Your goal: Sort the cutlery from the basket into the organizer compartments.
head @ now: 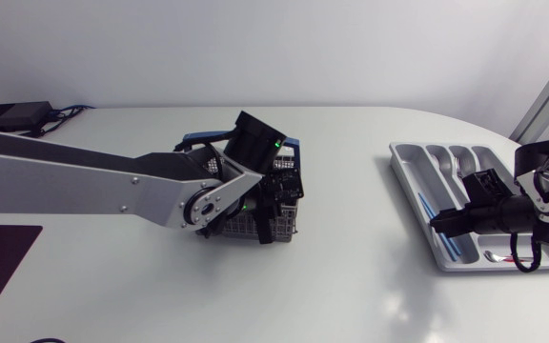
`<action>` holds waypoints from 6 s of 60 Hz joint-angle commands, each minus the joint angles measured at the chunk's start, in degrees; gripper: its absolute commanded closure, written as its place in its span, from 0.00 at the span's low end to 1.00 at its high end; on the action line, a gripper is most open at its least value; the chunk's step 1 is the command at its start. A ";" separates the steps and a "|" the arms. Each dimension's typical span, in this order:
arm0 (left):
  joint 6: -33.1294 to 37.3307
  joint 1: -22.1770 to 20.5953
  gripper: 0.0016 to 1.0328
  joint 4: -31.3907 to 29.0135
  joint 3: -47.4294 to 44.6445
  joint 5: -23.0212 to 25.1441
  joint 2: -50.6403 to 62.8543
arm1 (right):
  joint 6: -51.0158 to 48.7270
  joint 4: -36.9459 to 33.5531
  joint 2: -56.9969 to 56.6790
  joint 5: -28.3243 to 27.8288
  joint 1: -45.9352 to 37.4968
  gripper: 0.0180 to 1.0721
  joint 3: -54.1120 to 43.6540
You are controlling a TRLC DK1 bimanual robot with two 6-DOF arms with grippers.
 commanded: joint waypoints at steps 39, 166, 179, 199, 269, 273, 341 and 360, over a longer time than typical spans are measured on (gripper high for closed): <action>-21.15 -0.60 0.69 2.89 3.58 -1.79 5.96 | -1.04 -0.21 0.03 -0.02 -0.02 0.51 -1.82; -36.27 -1.66 0.97 9.31 -6.44 3.93 -21.90 | -1.48 1.11 -38.37 -5.47 13.69 0.47 -15.71; -43.04 -0.42 0.97 3.33 -3.27 9.73 -22.16 | 1.42 1.11 -44.00 -2.04 22.83 0.47 -15.97; -49.19 0.98 0.97 -0.45 2.35 18.87 -16.19 | 4.23 6.73 -43.47 12.29 45.60 0.47 -15.36; -54.55 -0.60 0.97 -0.89 5.25 25.29 -10.03 | 5.72 14.64 -26.77 22.04 53.95 0.87 -5.08; -54.55 -0.60 0.97 -0.89 5.16 25.29 -10.03 | 5.72 14.55 -26.77 21.96 54.03 0.88 -5.16; -45.67 12.23 0.12 -2.56 9.56 25.02 -13.11 | 1.59 0.93 -37.32 7.01 39.88 0.93 -10.09; -38.03 12.41 0.11 -3.61 10.61 25.02 -13.99 | -6.49 -4.61 -40.92 -4.94 24.85 0.93 -12.11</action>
